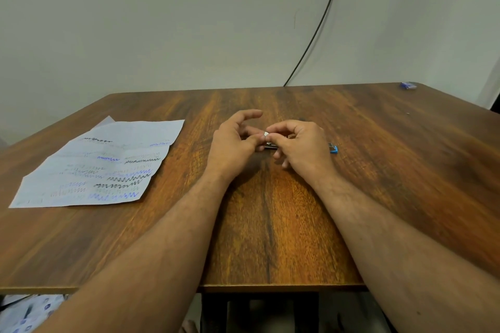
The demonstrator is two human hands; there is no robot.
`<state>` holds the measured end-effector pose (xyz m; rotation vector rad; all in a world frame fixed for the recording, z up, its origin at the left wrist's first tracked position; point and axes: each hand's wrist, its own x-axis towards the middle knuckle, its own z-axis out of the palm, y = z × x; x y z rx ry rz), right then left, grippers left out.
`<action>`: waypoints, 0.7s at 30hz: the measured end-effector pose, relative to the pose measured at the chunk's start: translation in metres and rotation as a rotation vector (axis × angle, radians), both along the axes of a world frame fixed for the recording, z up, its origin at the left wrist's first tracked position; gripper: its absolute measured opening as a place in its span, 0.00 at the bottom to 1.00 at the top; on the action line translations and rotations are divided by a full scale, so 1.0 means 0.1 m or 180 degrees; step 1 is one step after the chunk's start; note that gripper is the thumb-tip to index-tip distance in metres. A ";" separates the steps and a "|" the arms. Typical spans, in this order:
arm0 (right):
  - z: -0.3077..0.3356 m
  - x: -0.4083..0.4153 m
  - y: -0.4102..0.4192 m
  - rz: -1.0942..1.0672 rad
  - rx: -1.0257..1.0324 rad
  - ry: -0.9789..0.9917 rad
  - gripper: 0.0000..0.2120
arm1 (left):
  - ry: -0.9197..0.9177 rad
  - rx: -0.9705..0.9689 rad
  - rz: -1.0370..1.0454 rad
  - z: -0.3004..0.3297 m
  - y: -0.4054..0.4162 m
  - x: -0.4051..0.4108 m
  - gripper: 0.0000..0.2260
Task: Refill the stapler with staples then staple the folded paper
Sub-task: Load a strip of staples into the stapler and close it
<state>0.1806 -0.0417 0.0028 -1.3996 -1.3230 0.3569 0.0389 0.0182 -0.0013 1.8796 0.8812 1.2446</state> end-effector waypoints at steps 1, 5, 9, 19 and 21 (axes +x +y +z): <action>0.00 0.00 0.00 0.0025 -0.0025 0.0017 0.05 | -0.0038 -0.0038 -0.0017 0.00 0.00 0.00 0.20; 0.01 0.00 0.00 0.0120 -0.0078 0.0031 0.05 | -0.0291 -0.0277 -0.0103 0.01 -0.01 -0.02 0.19; -0.02 0.00 0.02 0.0041 0.0027 -0.0128 0.03 | -0.0330 -0.0443 -0.0203 0.06 -0.05 -0.03 0.19; -0.04 0.04 0.09 -0.0790 0.0330 -0.1098 0.05 | 0.2075 0.1492 0.1030 -0.06 0.02 0.13 0.17; -0.03 0.05 0.09 -0.0954 0.0244 -0.1493 0.07 | 0.2541 0.1524 0.1146 -0.09 0.05 0.14 0.17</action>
